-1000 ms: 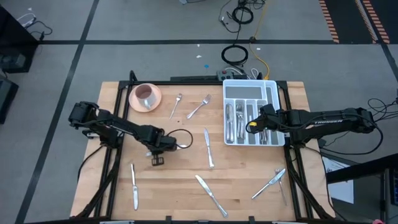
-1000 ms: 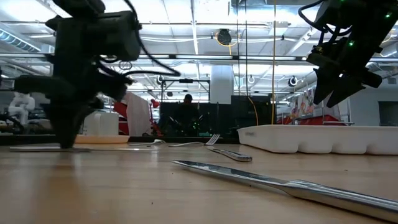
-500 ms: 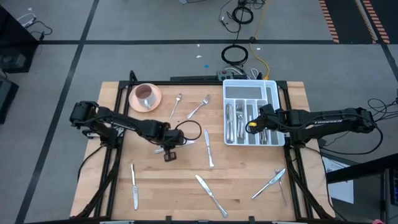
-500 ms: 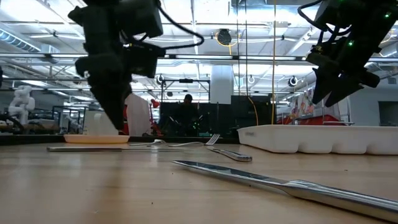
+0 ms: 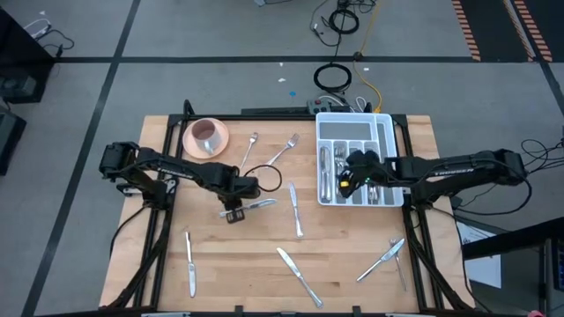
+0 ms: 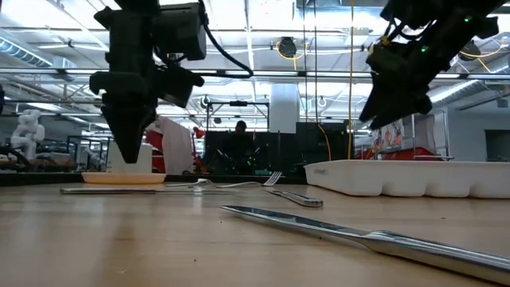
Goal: Sort silverware
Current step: Put the silver knife into the white silverware tray
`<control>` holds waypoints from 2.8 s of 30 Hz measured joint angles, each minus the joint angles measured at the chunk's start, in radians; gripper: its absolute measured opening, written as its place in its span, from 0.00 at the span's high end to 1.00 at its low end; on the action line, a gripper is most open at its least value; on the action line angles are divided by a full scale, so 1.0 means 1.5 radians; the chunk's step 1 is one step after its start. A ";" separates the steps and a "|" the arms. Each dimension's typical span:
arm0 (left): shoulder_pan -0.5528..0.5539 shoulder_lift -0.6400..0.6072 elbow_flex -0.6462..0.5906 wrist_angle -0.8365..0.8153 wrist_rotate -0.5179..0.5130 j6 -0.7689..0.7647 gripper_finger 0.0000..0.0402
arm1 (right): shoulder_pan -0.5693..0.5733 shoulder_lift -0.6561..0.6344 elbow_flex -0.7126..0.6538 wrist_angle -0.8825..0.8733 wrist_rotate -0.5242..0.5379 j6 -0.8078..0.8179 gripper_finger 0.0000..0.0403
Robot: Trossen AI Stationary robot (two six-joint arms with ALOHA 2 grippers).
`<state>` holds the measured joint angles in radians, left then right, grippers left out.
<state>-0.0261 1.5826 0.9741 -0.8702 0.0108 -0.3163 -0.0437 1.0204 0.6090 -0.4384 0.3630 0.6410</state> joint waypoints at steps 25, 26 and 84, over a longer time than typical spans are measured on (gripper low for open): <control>-0.006 0.114 0.002 0.157 0.029 0.020 0.51 | 0.000 0.053 0.000 0.011 -0.021 -0.001 0.44; -0.006 0.123 0.004 0.156 0.028 0.031 0.51 | 0.000 0.053 0.000 0.012 -0.021 0.000 0.44; 0.015 -0.149 0.295 -0.111 -0.077 0.022 0.92 | -0.001 0.331 0.199 0.155 -0.127 -0.270 0.36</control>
<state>-0.0042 1.3596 1.4166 -1.0372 -0.1045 -0.2834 -0.0444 1.5168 0.9071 -0.2062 0.1723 0.2359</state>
